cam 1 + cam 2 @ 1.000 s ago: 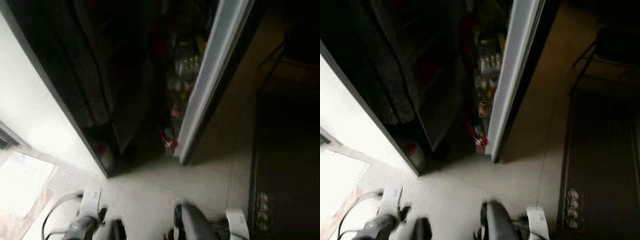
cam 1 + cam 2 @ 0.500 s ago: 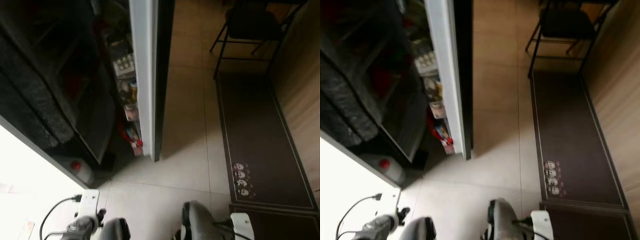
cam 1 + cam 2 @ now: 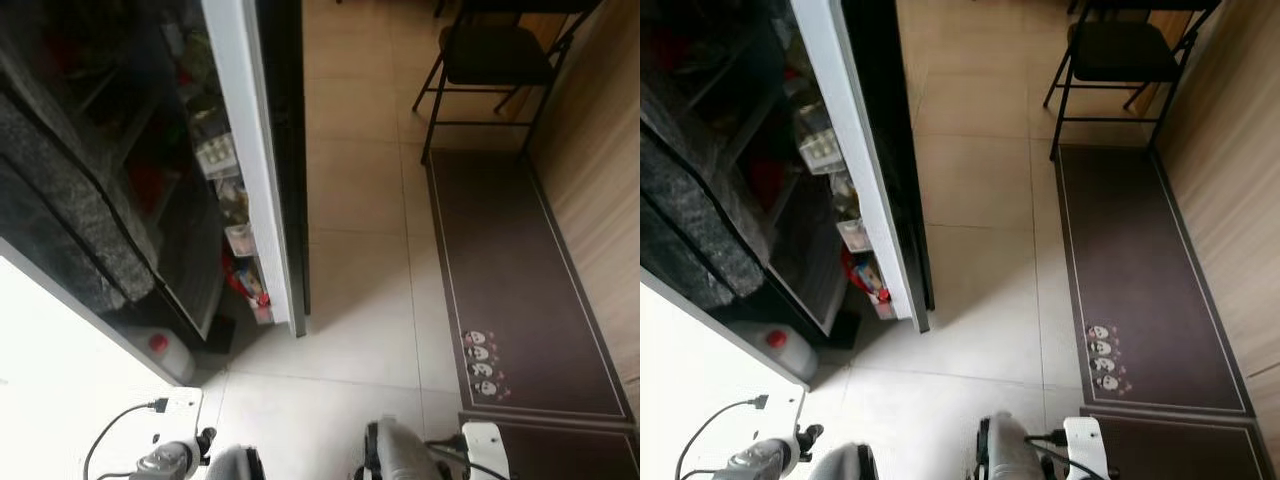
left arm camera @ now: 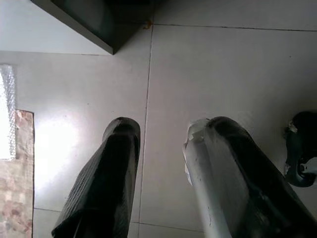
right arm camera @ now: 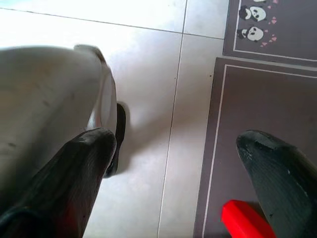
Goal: Restocking fridge
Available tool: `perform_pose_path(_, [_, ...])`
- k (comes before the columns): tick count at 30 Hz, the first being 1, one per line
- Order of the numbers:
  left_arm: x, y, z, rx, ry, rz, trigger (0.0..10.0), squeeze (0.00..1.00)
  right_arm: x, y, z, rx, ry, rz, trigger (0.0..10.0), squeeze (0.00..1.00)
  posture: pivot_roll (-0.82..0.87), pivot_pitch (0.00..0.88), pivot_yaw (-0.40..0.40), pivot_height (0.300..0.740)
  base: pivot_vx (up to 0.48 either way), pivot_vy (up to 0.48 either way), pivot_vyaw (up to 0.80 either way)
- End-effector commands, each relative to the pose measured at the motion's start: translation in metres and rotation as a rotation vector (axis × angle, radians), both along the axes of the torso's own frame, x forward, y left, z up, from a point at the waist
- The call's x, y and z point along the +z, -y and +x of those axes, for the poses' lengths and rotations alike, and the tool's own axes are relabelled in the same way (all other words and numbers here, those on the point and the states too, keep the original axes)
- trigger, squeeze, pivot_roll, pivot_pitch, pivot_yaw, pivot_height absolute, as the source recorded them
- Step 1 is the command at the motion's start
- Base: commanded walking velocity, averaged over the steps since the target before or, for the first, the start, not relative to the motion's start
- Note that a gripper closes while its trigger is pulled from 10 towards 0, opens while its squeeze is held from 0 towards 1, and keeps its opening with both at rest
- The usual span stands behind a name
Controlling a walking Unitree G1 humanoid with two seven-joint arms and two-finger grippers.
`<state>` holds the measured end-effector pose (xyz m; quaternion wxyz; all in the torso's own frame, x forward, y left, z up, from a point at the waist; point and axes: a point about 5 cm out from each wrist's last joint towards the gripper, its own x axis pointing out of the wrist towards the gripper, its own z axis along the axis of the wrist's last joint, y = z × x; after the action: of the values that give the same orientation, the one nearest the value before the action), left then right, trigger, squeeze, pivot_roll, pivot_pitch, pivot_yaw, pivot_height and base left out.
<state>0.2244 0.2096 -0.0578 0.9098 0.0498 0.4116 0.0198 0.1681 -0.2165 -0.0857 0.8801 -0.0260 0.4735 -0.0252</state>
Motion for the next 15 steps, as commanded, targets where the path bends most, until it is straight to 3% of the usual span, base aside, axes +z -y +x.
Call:
perform_pose_path(1, [-0.0039,-0.0004,-0.0063,-0.002,-0.023,-0.001,10.0,0.0,-0.0036,-0.008,-0.0046,0.011,-0.018,0.024,10.0,0.0,-0.11,0.134,0.011,0.713,0.0,0.0,0.0])
perform_pose_path(5, [-0.0047,0.0003,-0.0074,0.002,-0.024,-0.006,10.0,0.0,-0.0033,-0.0076,-0.004,0.009,-0.016,0.021,10.0,0.0,-0.11,0.14,0.008,0.738,0.0,0.0,0.0])
perform_pose_path(15, [-0.0074,0.0006,-0.0119,0.005,-0.034,-0.014,10.0,0.0,-0.0027,-0.0063,-0.0031,0.005,-0.014,0.019,10.0,0.0,-0.11,0.153,0.002,0.74,0.0,0.0,0.0])
